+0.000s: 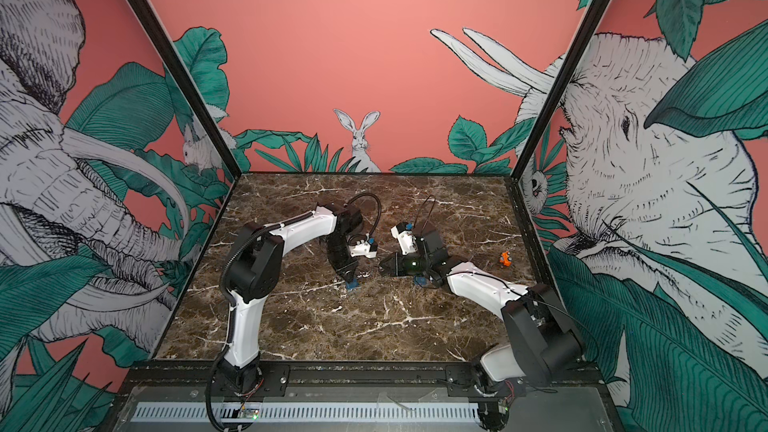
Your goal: Lock with the key
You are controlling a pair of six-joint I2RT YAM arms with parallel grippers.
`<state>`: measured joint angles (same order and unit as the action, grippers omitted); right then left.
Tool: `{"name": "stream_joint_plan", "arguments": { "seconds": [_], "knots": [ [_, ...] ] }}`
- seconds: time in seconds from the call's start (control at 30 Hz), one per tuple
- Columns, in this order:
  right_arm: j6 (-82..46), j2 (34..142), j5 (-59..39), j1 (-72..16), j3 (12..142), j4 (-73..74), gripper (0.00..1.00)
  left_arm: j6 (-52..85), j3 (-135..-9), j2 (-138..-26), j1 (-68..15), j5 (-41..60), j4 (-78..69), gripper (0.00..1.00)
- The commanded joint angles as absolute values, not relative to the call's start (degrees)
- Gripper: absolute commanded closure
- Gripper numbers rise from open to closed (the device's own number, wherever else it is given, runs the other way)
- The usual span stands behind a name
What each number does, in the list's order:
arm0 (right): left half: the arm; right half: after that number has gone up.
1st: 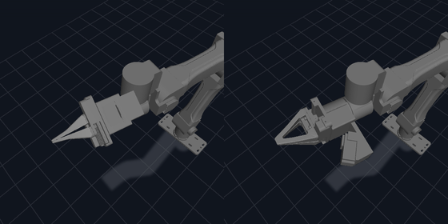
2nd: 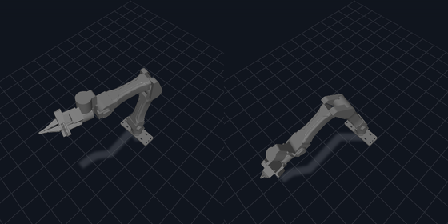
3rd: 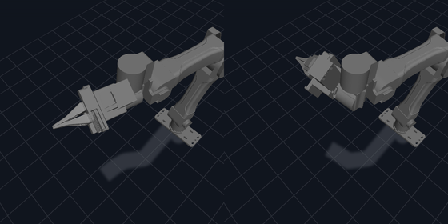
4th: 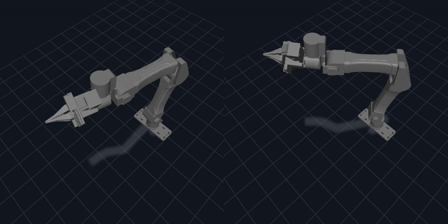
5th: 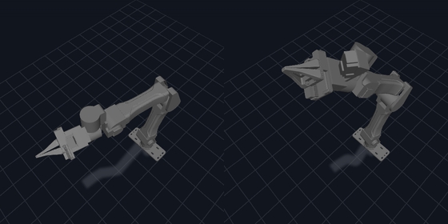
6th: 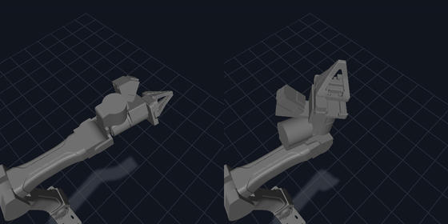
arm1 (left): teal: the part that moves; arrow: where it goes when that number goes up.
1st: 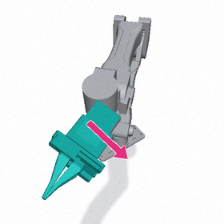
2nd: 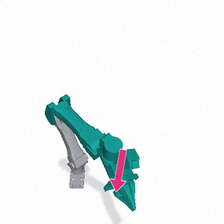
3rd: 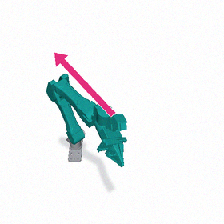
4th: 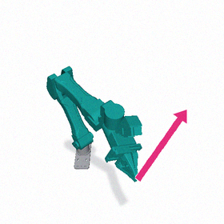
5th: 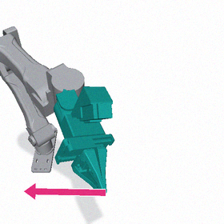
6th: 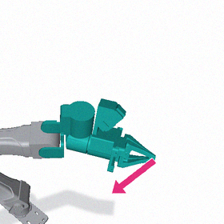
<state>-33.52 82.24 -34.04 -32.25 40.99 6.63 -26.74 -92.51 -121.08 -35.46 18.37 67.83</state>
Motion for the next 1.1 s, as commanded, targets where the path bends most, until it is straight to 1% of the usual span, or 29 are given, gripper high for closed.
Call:
{"name": "stream_joint_plan", "arguments": {
  "seconds": [0.0,0.07,0.1,0.13,0.2,0.27,0.47,0.57,0.67,0.73,0.77,0.8,0.83,0.93,1.07],
  "knots": [
    [-34.2,83.2,-33.3,-33.2,40.3,9.7,1.00,-28.7,-93.3,-121.8,-34.6,13.4,68.5,0.82],
    [-34.1,83.7,-33.0,-33.7,40.3,9.7,1.00,-28.2,-93.7,-120.9,-34.0,11.4,66.9,0.73],
    [-34.1,84.1,-32.9,-34.0,40.3,9.9,1.00,-28.1,-94.1,-120.4,-33.7,10.3,66.0,0.66],
    [-34.2,84.4,-32.9,-34.2,40.5,10.1,1.00,-27.9,-94.7,-120.0,-33.4,9.4,65.2,0.47],
    [-34.0,85.1,-32.8,-34.5,40.9,10.2,1.00,-28.1,-96.1,-119.8,-33.1,7.6,65.1,0.39],
    [-33.8,85.7,-32.8,-34.8,41.4,10.2,1.00,-28.7,-98.0,-120.0,-33.1,6.6,65.8,0.33],
    [-34.1,87.7,-31.9,-35.8,42.3,11.3,1.00,-28.3,-99.1,-117.1,-32.9,2.6,63.2,0.32],
    [-34.5,88.3,-30.8,-36.2,42.7,11.4,1.00,-25.6,-95.3,-111.7,-32.7,-1.6,56.0,0.30],
    [-34.7,88.0,-28.6,-36.8,42.9,11.3,1.00,-21.3,-88.2,-104.5,-32.5,-6.2,44.0,0.29],
    [-35.7,88.1,-26.2,-37.1,42.9,12.1,1.00,-17.0,-81.7,-99.1,-32.6,-10.0,34.1,0.21],
    [-36.2,88.3,-25.2,-37.3,42.9,12.7,1.00,-14.9,-78.3,-96.5,-32.6,-11.5,29.7,0.15],
    [-37.0,88.5,-23.9,-37.5,43.0,13.3,1.00,-12.3,-74.9,-93.6,-32.5,-13.4,25.3,0.07],
    [-37.7,88.8,-22.6,-37.7,43.0,14.1,1.00,-9.5,-71.7,-90.6,-32.6,-15.1,21.3,0.03],
    [-39.4,89.9,-18.8,-38.7,43.7,15.5,1.00,-1.1,-61.3,-82.0,-32.6,-18.3,10.2,0.03],
    [-40.7,91.2,-14.2,-40.6,45.0,17.1,1.00,7.8,-47.8,-71.3,-32.5,-16.6,-3.7,0.03]
  ]
}}
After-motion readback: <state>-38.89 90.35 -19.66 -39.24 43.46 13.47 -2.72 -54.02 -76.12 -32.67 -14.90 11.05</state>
